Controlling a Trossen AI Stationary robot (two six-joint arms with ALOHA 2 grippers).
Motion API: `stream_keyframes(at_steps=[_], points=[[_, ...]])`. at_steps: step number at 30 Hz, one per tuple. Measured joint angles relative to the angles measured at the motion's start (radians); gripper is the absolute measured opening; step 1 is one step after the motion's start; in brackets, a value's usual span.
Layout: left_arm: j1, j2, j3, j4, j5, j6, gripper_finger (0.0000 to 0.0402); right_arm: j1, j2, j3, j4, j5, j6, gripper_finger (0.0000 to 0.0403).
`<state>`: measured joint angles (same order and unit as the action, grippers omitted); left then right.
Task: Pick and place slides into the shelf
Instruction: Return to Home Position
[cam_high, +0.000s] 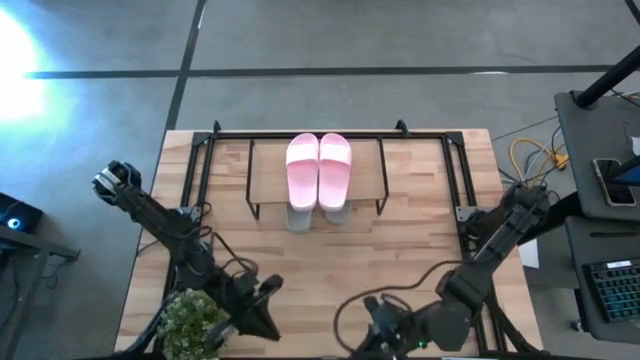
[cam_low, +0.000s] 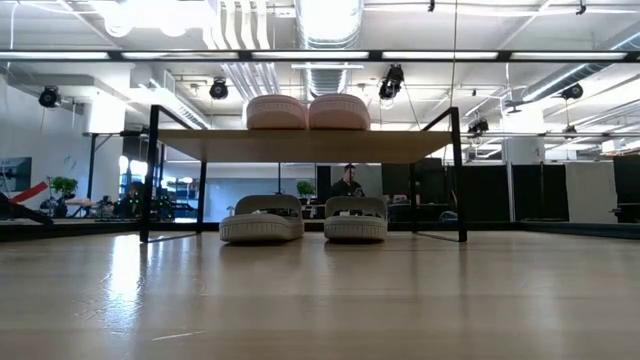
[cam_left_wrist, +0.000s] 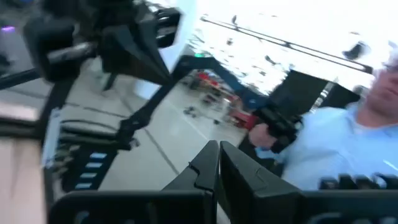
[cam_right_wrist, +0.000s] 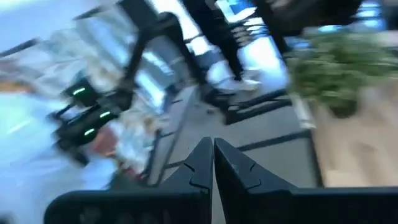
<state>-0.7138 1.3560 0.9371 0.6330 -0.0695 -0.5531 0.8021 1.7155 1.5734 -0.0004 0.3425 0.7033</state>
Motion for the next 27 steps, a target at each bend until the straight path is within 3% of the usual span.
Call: stream_keyframes(at_steps=[7,12,16,21,24,27], points=[[0.069,0.0,0.0,0.024,0.159,0.127,0.0,-0.116,0.018,-0.095,0.327,-0.336,-0.165,0.0008],[0.21,-0.01,-0.004,0.017,0.336,0.172,0.0,-0.253,-0.032,-0.22,0.335,-0.429,-0.138,0.0008],[0.356,-0.068,-0.005,-0.096,0.494,0.168,0.0,-0.345,-0.162,-0.353,0.344,-0.421,-0.136,0.0008],[0.492,-0.199,-0.008,-0.327,0.498,0.154,0.0,-0.378,-0.365,-0.514,0.342,-0.26,-0.152,0.0008],[0.52,-0.288,-0.009,-0.405,0.449,0.214,0.0,-0.369,-0.474,-0.596,0.348,-0.203,-0.203,0.0008],[0.516,-0.358,-0.01,-0.504,0.296,0.263,0.0,-0.364,-0.551,-0.673,0.34,-0.171,-0.21,0.0008]])
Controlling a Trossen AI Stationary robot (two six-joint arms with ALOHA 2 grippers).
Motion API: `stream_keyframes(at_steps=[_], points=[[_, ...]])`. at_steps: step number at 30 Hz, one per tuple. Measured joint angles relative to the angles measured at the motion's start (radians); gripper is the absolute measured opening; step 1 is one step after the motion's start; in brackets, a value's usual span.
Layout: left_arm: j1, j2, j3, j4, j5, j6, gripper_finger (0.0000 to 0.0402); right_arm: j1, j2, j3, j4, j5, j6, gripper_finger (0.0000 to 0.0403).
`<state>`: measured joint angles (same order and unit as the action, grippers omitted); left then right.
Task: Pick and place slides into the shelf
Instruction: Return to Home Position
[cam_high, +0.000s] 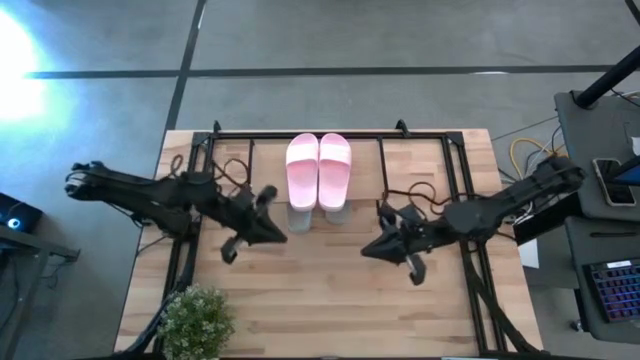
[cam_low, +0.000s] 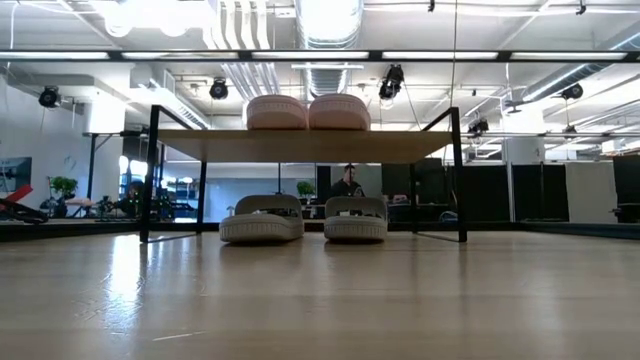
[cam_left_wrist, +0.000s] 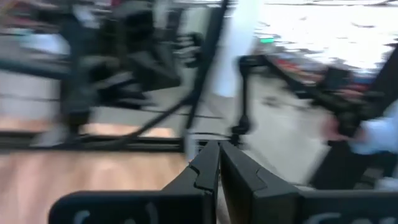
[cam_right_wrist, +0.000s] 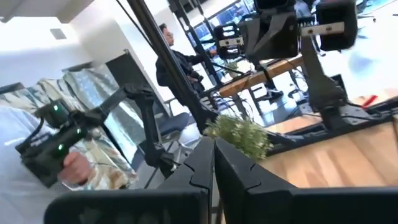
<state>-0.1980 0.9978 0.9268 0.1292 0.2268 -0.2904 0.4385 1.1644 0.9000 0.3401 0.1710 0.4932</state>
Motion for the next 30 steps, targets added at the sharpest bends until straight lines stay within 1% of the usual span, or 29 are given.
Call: stream_keyframes(at_steps=[3,5,6,8,12,17,20,26,30], points=[[-0.025,-0.047,-0.004,-0.09,-0.159,0.01,0.0,0.0,-0.07,-0.076,0.001,0.008,-0.021,0.0008],[-0.045,-0.072,-0.019,-0.108,-0.254,0.009,0.0,0.0,-0.117,-0.132,0.001,0.011,-0.028,0.0008],[-0.054,-0.081,-0.029,-0.105,-0.292,0.009,0.0,0.0,-0.141,-0.159,-0.002,0.013,-0.029,0.0008],[-0.066,-0.101,-0.058,-0.084,-0.333,0.008,0.0,0.0,-0.198,-0.21,-0.004,0.013,-0.021,0.0008],[-0.071,-0.148,-0.121,-0.065,-0.365,0.014,0.0,0.0,-0.356,-0.303,0.001,0.013,-0.027,0.0008],[-0.071,-0.242,-0.237,0.053,-0.367,0.039,0.0,0.002,-0.572,-0.404,-0.004,0.013,-0.118,0.0008],[-0.07,-0.315,-0.312,0.089,-0.368,0.038,0.0,0.002,-0.686,-0.443,-0.059,0.013,-0.154,0.0008],[-0.07,-0.483,-0.464,0.106,-0.439,0.036,0.0,0.002,-0.863,-0.486,-0.218,0.014,-0.16,0.0009],[-0.07,-0.563,-0.562,0.138,-0.447,0.039,0.0,0.002,-0.947,-0.508,-0.258,0.014,-0.18,0.0008]])
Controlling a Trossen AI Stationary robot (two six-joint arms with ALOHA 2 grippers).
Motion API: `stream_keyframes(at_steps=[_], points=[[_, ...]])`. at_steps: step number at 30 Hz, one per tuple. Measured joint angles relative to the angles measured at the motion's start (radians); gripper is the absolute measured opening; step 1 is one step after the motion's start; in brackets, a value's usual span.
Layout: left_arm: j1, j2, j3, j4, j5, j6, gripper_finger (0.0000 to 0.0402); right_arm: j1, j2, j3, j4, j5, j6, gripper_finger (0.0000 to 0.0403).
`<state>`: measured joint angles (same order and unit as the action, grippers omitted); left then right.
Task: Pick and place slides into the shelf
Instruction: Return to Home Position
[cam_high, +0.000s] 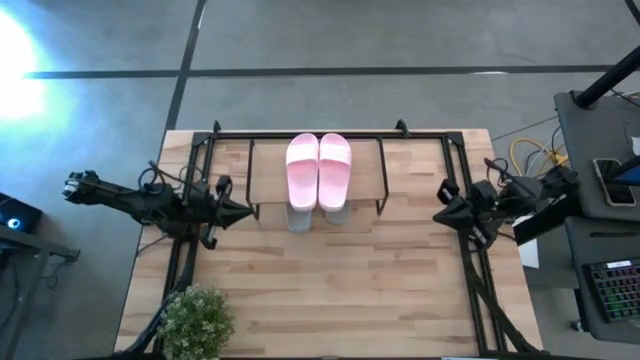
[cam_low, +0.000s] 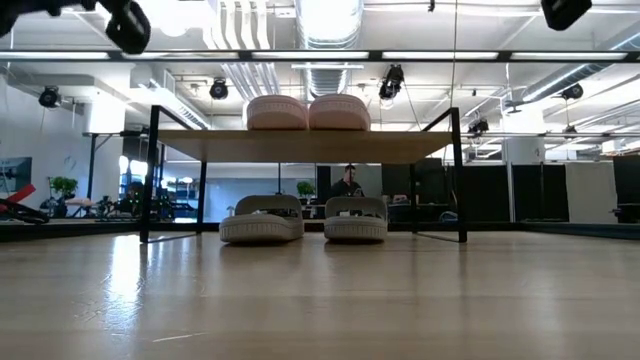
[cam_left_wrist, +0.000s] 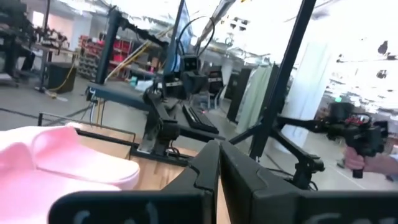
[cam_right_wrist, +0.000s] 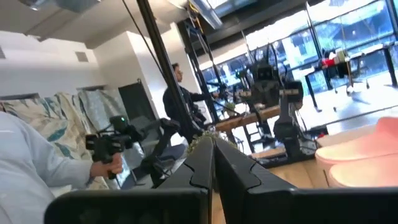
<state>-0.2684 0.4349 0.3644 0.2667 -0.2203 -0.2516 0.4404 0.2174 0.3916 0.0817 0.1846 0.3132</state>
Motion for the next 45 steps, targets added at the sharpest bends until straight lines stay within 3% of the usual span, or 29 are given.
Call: stream_keyframes(at_steps=[7,10,14,18,21,26,35,45], points=[[0.0,-0.199,-0.159,0.019,-0.014,-0.002,0.0,0.0,-0.152,-0.113,0.003,0.014,-0.005,0.0008],[0.0,-0.293,-0.212,0.023,-0.028,0.002,0.0,0.0,-0.219,-0.177,0.007,0.058,0.025,0.0008],[0.0,-0.418,-0.28,0.005,-0.03,0.027,0.0,-0.002,-0.216,-0.223,0.028,0.143,0.026,0.0008],[0.005,-0.402,-0.306,0.003,-0.1,0.029,0.0,-0.005,-0.216,-0.252,0.077,0.246,0.02,0.0008],[0.007,-0.394,-0.351,0.004,-0.192,-0.032,0.0,-0.011,-0.218,-0.285,0.186,0.24,0.018,0.0008],[0.007,-0.4,-0.356,-0.07,-0.19,-0.12,0.0,-0.011,-0.218,-0.374,0.294,0.177,0.057,0.0009],[0.007,-0.39,-0.357,-0.117,-0.178,-0.135,0.0,-0.011,-0.215,-0.383,0.193,0.242,0.059,0.0009],[0.007,-0.34,-0.357,-0.118,-0.178,-0.135,0.0,-0.011,-0.187,-0.383,0.129,0.244,0.027,0.0009]])
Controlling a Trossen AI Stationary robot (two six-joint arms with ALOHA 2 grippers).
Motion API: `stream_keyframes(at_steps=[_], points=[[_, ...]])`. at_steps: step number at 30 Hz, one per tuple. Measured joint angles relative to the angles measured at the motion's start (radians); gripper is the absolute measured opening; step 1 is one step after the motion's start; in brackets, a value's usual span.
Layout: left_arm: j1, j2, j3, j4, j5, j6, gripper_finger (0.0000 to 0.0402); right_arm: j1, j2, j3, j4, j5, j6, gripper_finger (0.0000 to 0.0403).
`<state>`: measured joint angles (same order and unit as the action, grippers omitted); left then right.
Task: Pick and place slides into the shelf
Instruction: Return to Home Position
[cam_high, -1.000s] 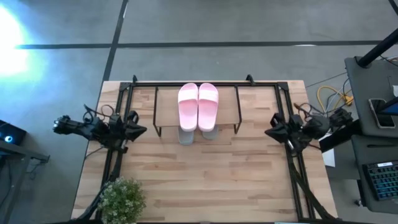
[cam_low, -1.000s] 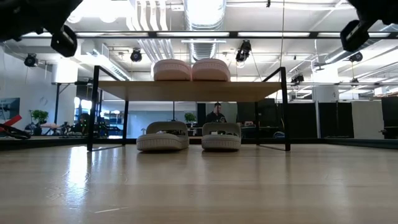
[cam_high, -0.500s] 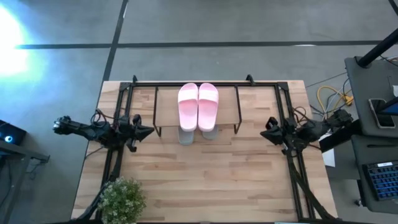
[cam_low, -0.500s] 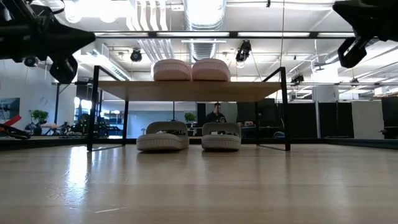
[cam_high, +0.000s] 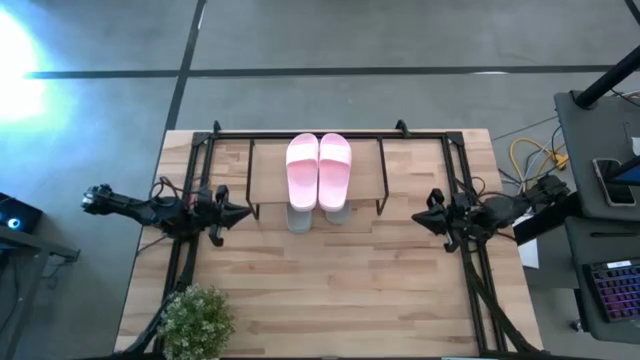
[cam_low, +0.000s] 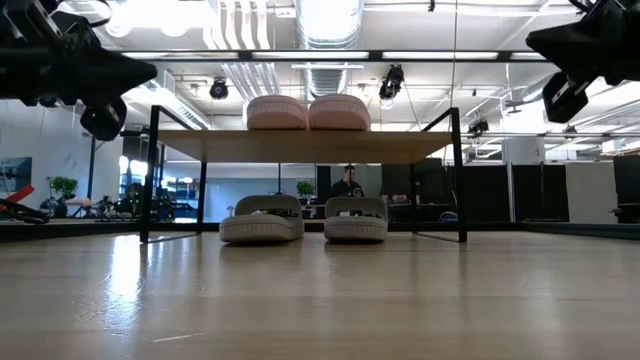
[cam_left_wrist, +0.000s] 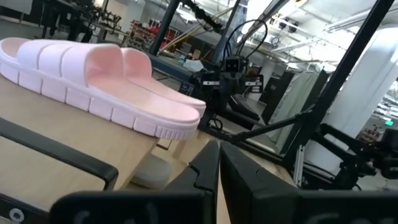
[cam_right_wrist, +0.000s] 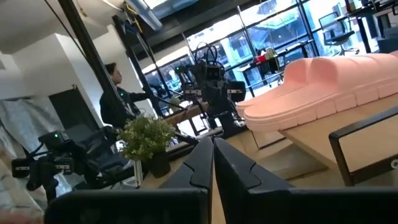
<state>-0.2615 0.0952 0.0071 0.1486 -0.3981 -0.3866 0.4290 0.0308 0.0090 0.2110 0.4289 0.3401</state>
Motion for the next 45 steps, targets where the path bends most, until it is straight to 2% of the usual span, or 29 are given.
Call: stream_keyframes(at_steps=[21,45], points=[[0.0,0.081,-0.002,0.0,0.0,0.001,0.0,0.0,0.004,0.0,0.002,-0.001,0.0,0.0008],[0.0,0.114,-0.002,0.0,0.001,0.001,0.0,0.0,0.004,0.001,0.002,-0.001,0.0,0.0009]])
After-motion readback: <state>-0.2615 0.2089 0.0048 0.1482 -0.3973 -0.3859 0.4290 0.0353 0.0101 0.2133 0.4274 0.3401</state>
